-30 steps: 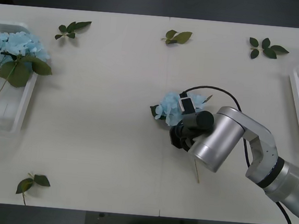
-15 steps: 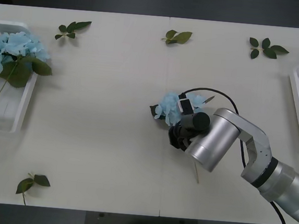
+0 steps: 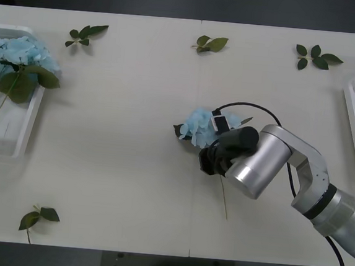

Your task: Put the red flowers into the right box and the blue flowers into the left box

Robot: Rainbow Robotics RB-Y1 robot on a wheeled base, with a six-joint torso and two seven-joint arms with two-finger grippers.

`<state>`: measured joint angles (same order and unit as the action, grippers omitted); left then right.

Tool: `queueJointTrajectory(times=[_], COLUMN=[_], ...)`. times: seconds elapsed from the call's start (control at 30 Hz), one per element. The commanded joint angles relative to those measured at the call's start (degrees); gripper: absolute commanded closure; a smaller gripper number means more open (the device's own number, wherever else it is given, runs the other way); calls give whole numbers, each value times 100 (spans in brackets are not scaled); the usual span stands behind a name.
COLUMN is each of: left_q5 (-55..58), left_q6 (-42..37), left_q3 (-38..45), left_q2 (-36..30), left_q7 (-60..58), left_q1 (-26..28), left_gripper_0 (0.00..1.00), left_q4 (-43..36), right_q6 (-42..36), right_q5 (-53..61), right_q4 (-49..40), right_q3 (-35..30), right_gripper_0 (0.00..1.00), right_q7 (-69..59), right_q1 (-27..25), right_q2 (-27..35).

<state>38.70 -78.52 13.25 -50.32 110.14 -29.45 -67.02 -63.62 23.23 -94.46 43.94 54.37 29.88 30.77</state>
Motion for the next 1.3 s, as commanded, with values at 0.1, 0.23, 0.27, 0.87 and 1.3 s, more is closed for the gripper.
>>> queueJointTrajectory(times=[0.1, 0.23, 0.27, 0.87, 1.3], left_q5=[173, 357, 401, 3284, 5393], left_q6=[-384, -727, -762, -1175, -1219], left_q3=[336, 433, 433, 653, 64], left_q2=[-189, -180, -180, 93, 435], left_q7=[306, 350, 359, 1097, 1378], left_q1=[-35, -35, -44, -35, -105], left_gripper_0=[0, 0, 0, 0, 0], left_q4=[-628, -989, -1024, -1156, -1156], right_q6=[78, 95, 104, 2029, 2240], right_q5=[842, 2010, 2169, 6713, 8295], right_q4=[-503, -617, -626, -617, 7], right_q3=[-668, -1424, -1529, -2153, -2452], right_gripper_0=[100, 100, 100, 100, 100], right_q7=[689, 1304, 1383, 3984, 6419], right_q1=[202, 193, 193, 211, 272], right_q2=[500, 703, 729, 1107, 122])
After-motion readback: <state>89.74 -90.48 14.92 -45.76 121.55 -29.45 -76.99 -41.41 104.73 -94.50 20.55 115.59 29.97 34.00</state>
